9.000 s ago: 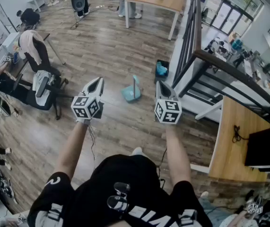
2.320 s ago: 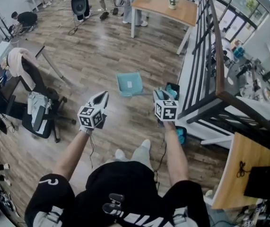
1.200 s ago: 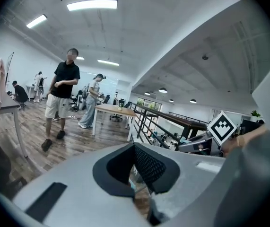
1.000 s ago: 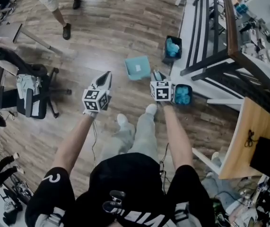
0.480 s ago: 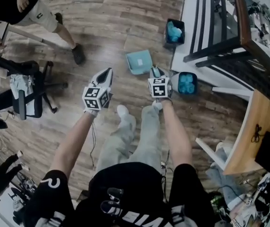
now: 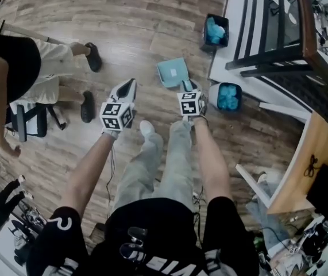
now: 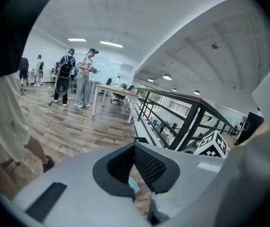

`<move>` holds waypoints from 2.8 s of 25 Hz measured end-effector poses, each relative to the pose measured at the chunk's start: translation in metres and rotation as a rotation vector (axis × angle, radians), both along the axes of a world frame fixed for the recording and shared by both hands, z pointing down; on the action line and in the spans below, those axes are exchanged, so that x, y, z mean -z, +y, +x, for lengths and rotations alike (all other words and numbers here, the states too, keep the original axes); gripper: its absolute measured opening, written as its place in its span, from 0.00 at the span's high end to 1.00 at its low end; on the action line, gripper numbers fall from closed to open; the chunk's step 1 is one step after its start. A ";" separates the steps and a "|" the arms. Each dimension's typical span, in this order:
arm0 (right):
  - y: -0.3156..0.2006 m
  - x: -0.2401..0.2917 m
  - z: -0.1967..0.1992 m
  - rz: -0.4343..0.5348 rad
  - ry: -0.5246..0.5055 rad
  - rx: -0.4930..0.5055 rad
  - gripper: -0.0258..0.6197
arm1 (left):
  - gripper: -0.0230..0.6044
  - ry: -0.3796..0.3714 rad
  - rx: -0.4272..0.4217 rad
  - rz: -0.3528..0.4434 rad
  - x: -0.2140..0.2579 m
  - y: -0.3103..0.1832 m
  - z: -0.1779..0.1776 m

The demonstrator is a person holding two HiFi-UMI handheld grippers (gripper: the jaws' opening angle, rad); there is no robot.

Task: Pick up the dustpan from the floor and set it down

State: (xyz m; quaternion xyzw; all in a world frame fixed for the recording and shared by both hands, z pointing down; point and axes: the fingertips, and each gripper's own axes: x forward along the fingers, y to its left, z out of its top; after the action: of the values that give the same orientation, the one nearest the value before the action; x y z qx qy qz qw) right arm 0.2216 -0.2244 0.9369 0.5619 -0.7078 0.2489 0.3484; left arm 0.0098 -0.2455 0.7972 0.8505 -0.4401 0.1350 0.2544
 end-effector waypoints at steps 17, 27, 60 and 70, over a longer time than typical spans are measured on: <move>0.015 -0.005 -0.004 -0.094 -0.078 -0.020 0.72 | 0.97 -0.013 0.046 -0.025 0.003 -0.007 -0.006; 0.004 0.116 0.004 0.042 -0.142 -0.038 0.73 | 0.97 0.022 0.104 -0.007 0.069 0.012 -0.022; 0.019 0.419 -0.124 0.444 -0.303 0.179 0.97 | 0.97 0.051 0.211 0.279 0.311 0.061 -0.180; 0.017 0.421 -0.130 0.453 -0.294 0.191 0.97 | 0.97 0.047 0.209 0.291 0.310 0.053 -0.181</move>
State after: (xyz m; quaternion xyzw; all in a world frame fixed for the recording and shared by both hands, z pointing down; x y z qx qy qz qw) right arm 0.0917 -0.2077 0.5154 0.5138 -0.8381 0.1294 0.1296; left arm -0.1708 -0.1923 0.4874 0.8308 -0.5351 0.0226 0.1514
